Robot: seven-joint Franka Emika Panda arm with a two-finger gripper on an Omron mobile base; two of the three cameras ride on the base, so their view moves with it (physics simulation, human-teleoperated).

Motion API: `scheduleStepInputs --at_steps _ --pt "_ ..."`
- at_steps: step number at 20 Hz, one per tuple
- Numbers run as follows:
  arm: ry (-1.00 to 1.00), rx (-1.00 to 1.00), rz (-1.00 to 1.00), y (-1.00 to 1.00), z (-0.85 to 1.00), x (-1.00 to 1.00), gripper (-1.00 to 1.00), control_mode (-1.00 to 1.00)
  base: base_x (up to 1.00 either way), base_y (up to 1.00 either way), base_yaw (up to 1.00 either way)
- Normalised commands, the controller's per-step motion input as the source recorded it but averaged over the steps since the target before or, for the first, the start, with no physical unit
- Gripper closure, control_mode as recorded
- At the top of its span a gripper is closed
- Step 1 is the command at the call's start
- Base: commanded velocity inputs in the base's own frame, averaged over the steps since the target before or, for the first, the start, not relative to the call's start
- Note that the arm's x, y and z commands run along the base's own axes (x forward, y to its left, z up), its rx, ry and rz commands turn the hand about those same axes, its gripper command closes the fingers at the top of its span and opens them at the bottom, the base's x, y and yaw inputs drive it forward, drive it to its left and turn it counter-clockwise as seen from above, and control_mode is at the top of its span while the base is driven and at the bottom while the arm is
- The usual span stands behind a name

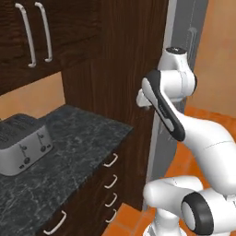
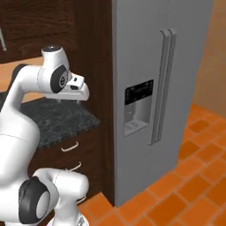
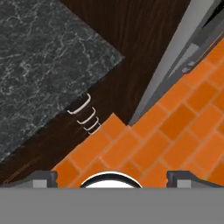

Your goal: Take a straw from the drawer in front and place it inside the glass cup on the dining counter.

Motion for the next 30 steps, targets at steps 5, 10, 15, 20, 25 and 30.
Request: scheduleStepInputs --at_steps 5,10,15,20,25,30 --pt "0.0 0.0 0.0 0.0 0.0 0.0 -1.0 1.0 -0.36 0.92 -0.51" --pt "0.0 0.0 0.0 0.0 0.0 0.0 -1.0 1.0 -0.02 0.85 -0.41" --pt "0.0 0.14 -0.18 0.16 0.0 0.01 -1.0 -1.0 0.04 0.29 -0.15" --pt "-0.01 0.49 -0.06 -0.55 0.01 -0.01 -1.0 -1.0 0.0 0.0 0.0" --pt "0.0 0.55 0.0 -0.82 -0.06 0.0 -1.0 -1.0 0.0 0.0 0.0" --pt "0.0 0.55 0.04 -0.59 -0.47 0.11 -1.0 -1.0 0.0 0.0 0.0"
